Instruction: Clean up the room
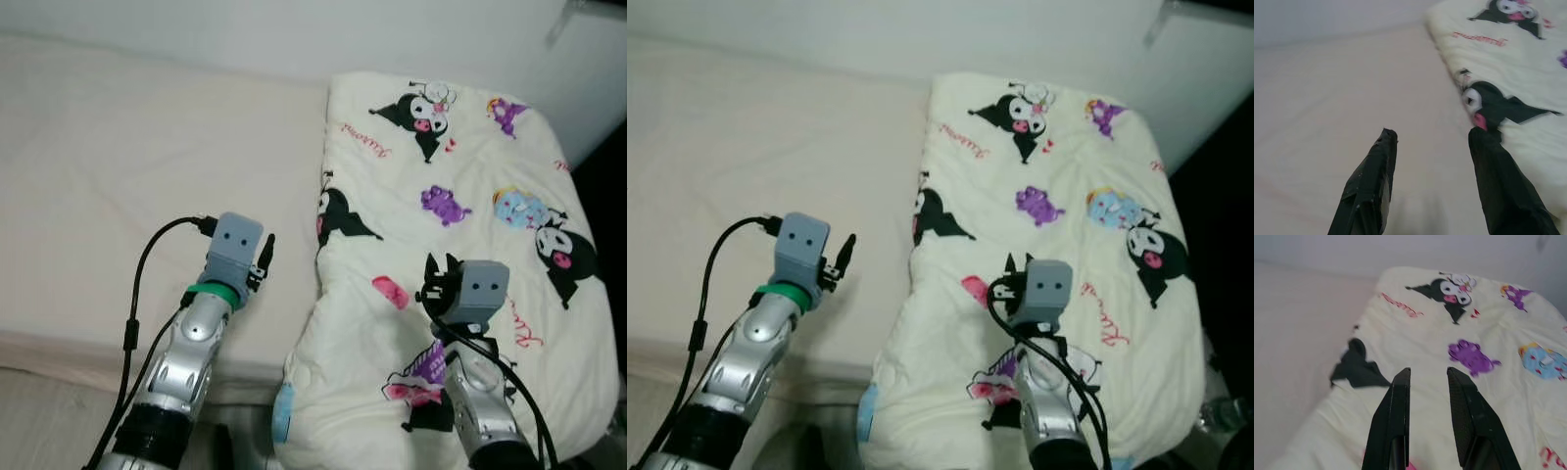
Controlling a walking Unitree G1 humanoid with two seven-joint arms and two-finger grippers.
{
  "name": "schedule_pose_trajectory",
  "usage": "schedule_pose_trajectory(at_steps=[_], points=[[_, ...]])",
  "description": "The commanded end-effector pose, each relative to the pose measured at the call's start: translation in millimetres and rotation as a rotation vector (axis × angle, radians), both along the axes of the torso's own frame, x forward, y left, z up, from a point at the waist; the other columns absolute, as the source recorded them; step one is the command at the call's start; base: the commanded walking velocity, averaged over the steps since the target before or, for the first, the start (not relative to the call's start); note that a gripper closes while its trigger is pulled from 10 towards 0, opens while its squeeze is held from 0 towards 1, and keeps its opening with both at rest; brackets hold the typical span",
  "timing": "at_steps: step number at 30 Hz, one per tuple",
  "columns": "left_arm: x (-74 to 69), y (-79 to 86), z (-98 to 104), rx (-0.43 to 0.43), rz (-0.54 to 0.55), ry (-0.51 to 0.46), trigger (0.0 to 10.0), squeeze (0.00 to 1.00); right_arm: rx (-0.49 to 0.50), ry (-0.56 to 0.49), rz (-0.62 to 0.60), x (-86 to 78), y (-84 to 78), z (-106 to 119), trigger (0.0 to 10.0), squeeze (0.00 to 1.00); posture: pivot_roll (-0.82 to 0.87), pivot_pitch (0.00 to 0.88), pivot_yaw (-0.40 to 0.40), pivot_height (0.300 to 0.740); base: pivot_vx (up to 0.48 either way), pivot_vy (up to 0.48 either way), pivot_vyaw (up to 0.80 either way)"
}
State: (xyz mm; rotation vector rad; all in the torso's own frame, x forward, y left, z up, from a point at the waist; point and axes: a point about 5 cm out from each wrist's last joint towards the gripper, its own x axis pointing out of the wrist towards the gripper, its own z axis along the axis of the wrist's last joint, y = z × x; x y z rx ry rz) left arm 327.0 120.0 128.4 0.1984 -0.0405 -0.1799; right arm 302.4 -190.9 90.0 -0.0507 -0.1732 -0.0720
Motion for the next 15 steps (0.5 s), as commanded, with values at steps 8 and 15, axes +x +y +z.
schedule_pose_trajectory(at_steps=[8, 15], points=[[-1.8, 24.1, -18.3, -0.029, 0.147, 0.028, 10.0, 0.00, -0.033, 0.053, 0.140, 0.6, 23.9, -11.2, 10.0, 0.00, -0.08, 0.006, -0.051, 0.740, 0.000, 0.000, 0.00], [0.5, 23.1, -15.9, -0.032, 0.158, 0.006, 10.0, 0.00, -0.001, 0.064, 0.127, 5.6, 23.5, -11.7, 10.0, 0.00, -0.04, 0.001, -0.057, 0.740, 0.000, 0.000, 0.00]])
